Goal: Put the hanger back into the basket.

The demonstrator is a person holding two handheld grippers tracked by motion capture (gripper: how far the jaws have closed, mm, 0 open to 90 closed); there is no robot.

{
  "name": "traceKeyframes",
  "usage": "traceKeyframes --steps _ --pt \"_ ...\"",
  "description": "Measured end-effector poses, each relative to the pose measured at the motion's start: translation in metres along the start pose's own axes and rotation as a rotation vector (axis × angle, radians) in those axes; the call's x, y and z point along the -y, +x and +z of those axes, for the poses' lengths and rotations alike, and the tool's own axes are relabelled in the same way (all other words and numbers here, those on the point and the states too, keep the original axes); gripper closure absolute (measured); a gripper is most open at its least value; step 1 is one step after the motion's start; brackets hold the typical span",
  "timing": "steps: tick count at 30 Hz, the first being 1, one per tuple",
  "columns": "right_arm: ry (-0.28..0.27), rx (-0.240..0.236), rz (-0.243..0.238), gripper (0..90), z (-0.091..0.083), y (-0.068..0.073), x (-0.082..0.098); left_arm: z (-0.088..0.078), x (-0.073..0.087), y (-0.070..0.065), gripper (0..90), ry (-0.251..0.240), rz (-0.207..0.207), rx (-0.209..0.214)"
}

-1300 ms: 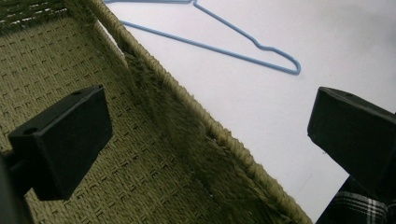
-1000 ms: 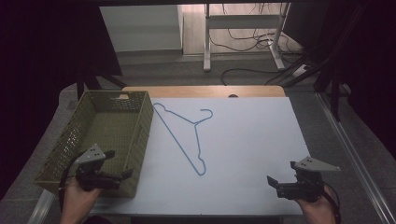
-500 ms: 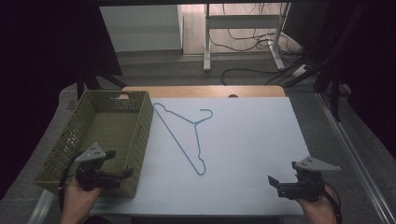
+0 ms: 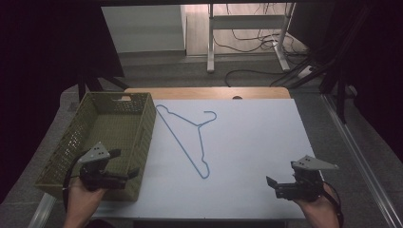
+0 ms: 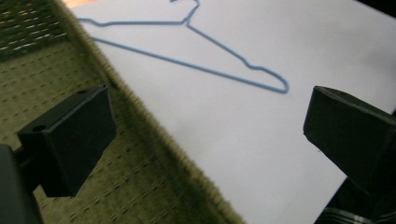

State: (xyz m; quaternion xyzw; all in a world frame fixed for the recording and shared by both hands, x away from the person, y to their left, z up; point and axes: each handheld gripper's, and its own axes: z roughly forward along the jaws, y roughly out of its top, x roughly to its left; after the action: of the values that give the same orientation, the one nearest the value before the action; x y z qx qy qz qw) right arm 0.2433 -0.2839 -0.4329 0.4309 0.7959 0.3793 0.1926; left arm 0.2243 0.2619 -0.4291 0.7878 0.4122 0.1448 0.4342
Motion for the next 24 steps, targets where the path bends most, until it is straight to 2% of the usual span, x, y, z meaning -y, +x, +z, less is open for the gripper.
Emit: traceKeyframes --steps 8,14,17,21,24 --pt "0.016 -0.017 -0.046 0.0 0.009 0.009 -0.011 0.007 -0.011 -0.010 2.7 0.006 0.031 0.016" --pt "0.012 -0.026 -0.038 0.0 0.010 0.009 -0.013 0.013 -0.020 -0.016 2.7 0.018 0.046 0.034" --pt "0.010 -0.027 -0.041 0.0 0.011 0.010 -0.015 0.018 -0.027 -0.020 2.7 0.023 0.044 0.048" --pt "0.005 -0.030 -0.044 0.0 0.011 0.010 -0.015 0.028 -0.040 -0.027 2.3 0.024 0.018 0.091" --pt "0.001 -0.024 -0.043 0.0 0.010 0.009 -0.014 0.036 -0.047 -0.031 1.8 0.036 0.023 0.095"
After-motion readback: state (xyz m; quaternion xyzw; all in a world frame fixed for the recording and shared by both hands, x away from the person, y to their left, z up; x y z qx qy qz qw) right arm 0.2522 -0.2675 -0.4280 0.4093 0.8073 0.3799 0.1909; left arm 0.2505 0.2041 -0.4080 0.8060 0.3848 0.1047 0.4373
